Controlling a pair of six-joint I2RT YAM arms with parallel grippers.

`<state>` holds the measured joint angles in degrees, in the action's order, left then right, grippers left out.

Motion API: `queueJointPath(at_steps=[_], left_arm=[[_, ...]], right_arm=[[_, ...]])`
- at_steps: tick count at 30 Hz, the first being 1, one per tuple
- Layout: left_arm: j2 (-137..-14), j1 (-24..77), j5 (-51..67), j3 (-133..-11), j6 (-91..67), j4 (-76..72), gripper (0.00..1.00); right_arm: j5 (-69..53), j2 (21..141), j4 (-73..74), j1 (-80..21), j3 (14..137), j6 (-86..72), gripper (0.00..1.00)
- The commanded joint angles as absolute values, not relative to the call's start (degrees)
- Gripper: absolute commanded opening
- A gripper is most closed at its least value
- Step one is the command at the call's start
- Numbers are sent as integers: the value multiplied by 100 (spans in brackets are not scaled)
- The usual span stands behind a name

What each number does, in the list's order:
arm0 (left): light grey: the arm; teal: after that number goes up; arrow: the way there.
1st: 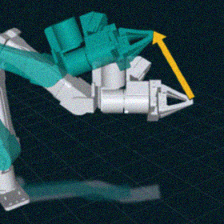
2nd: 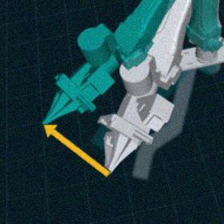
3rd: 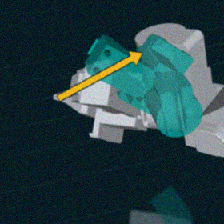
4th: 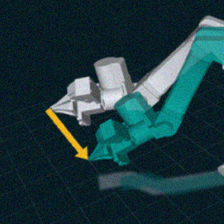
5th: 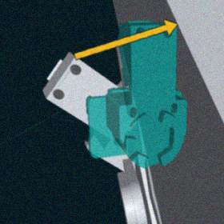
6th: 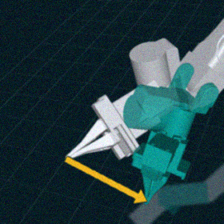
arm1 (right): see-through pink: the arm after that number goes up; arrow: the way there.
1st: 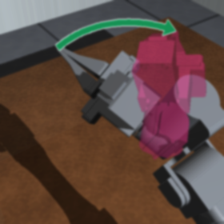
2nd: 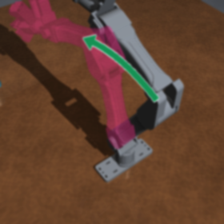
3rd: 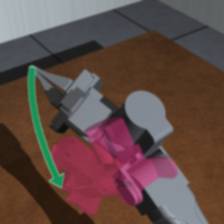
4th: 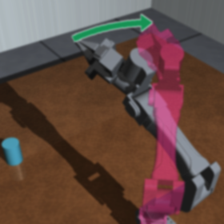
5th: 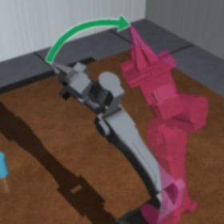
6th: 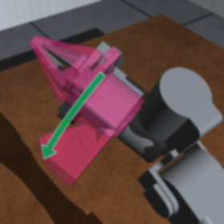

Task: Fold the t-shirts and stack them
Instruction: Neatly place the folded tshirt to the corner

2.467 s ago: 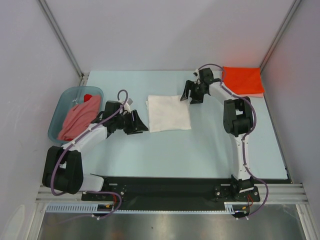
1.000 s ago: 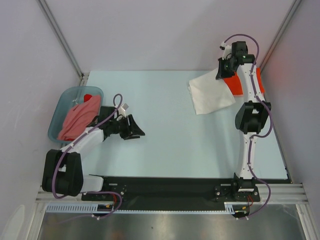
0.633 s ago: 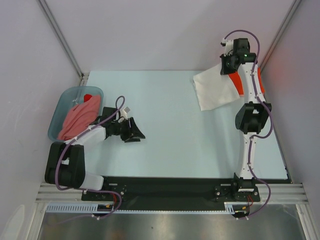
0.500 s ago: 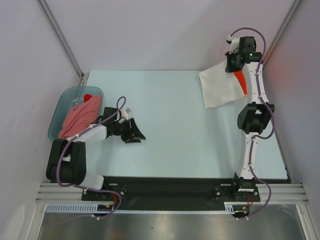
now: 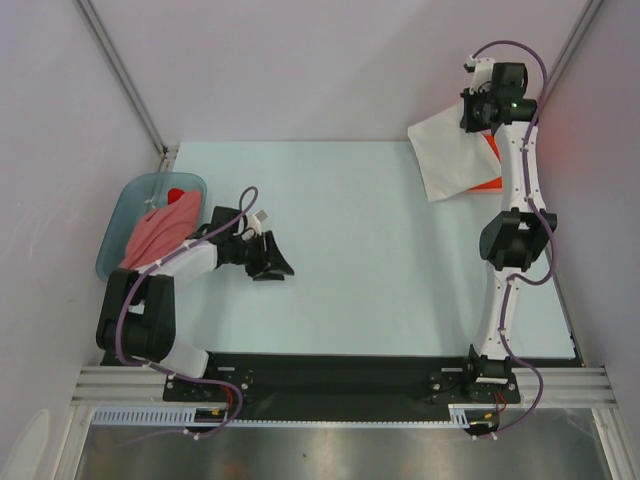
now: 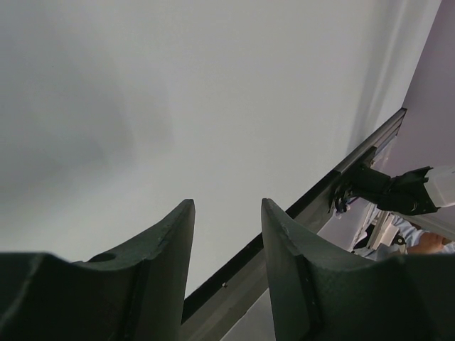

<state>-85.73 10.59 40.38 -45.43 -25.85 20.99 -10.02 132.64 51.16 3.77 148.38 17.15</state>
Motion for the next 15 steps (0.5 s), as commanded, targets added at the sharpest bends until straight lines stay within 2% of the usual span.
queueJointPath(at_steps=[1,15], left_arm=[[-8587,1125,4166,-4685,-2478,2083,48],[-8631,1151,4131,-4737,-2531,2118,48]], right_arm=[[-1037,12753,4597,422,15293,1846,0],[-1072,12683,4465,615,15302,1890,0]])
